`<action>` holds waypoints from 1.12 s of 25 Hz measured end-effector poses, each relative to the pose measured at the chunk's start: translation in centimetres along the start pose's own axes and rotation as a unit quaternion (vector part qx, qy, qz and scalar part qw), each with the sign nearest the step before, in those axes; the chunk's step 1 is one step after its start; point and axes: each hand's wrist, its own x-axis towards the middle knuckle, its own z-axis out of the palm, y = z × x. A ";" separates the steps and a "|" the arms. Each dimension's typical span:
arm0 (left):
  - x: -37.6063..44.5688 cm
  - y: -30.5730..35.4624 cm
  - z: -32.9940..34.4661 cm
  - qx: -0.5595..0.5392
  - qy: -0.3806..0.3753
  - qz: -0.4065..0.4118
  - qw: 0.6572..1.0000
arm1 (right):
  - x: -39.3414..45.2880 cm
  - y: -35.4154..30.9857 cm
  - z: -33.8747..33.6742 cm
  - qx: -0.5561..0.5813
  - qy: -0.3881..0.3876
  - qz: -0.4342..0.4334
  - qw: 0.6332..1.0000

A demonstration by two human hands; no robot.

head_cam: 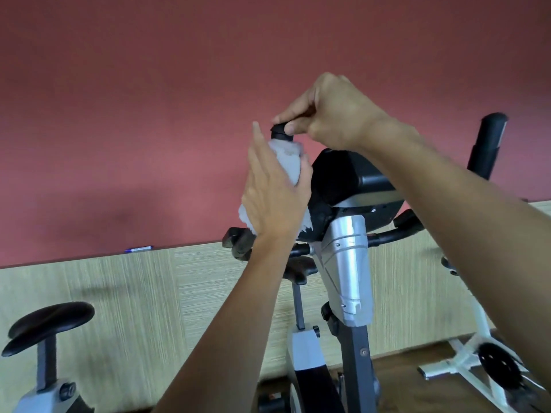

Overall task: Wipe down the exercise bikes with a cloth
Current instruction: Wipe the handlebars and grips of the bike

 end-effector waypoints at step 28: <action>1.7 0.6 -0.1 -0.032 -0.045 -0.031 0.998 | -0.1 -0.5 1.4 0.039 0.071 0.087 0.993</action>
